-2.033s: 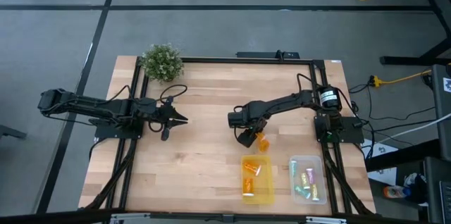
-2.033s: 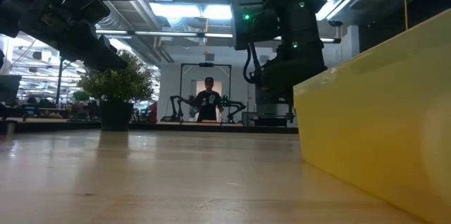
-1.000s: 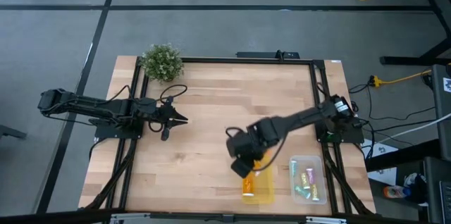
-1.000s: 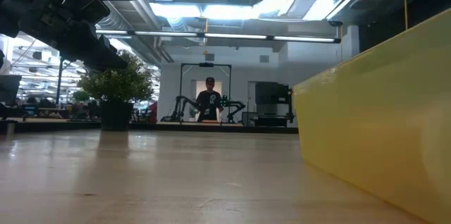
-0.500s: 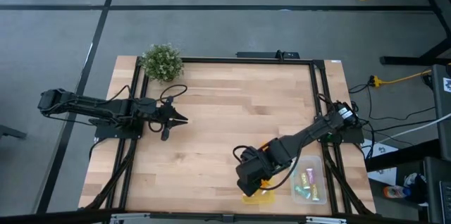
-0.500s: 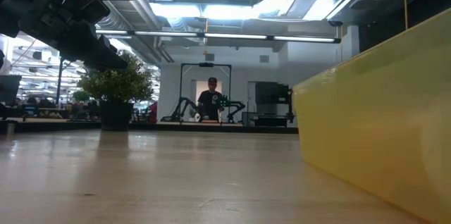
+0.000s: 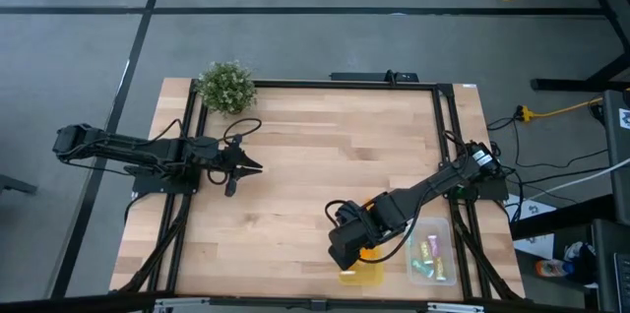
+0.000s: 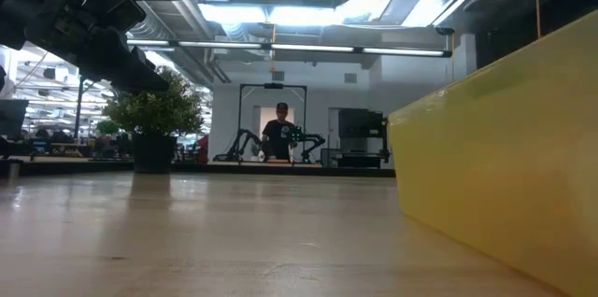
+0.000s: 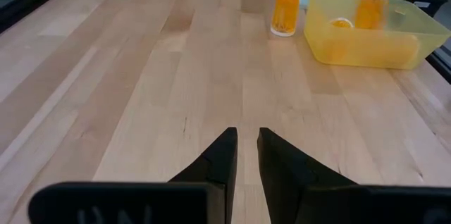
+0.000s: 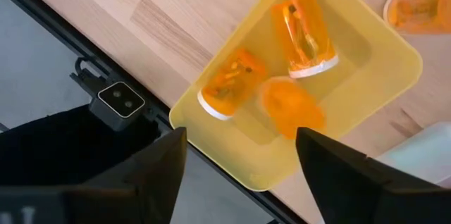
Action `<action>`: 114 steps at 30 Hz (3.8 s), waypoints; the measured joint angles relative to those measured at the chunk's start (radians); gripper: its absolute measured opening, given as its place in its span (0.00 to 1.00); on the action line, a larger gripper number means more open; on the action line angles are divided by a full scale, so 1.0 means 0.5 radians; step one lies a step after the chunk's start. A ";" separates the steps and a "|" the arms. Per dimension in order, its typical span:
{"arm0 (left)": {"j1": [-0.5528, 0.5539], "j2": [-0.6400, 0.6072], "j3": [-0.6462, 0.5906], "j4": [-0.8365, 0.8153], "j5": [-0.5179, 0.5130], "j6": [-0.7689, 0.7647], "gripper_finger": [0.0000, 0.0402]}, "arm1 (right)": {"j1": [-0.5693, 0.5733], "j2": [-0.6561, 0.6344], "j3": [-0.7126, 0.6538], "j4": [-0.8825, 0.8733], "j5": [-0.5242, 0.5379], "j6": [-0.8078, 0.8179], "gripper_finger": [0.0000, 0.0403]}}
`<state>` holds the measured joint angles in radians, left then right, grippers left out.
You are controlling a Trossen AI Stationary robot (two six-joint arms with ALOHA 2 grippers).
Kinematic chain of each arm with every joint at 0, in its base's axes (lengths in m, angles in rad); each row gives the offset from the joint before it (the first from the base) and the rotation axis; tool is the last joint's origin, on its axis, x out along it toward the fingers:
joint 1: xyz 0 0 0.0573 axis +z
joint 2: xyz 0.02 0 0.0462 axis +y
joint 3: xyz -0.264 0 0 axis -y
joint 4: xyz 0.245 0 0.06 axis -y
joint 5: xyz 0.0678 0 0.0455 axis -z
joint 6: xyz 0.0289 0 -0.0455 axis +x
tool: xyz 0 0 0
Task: Pick and place medicine bottles into bin by pill shape (circle, oval)
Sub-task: Put the orange capsule bottle into the yellow bin
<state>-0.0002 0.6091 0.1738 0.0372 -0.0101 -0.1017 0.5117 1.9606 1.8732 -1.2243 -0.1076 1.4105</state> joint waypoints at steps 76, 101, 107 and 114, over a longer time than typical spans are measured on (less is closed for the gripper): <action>-0.001 0.000 0.000 -0.004 -0.015 0.015 0.13 | -0.350 -0.865 -1.366 0.458 -0.032 -0.275 0.67; 0.000 0.001 0.000 -0.004 -0.015 0.015 0.13 | -0.393 -0.770 -1.385 0.516 0.427 -0.113 0.67; 0.000 0.000 0.000 0.002 -0.015 0.015 0.13 | -0.458 -0.685 -1.405 0.508 0.339 -0.115 0.67; -0.001 0.000 0.000 0.002 -0.015 0.014 0.13 | -0.468 -0.616 -1.406 0.501 0.160 -0.204 0.67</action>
<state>-0.0006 0.6092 0.1736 0.0380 -0.0177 -0.0944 0.2779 1.6527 1.1702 -0.9737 -0.0277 1.3086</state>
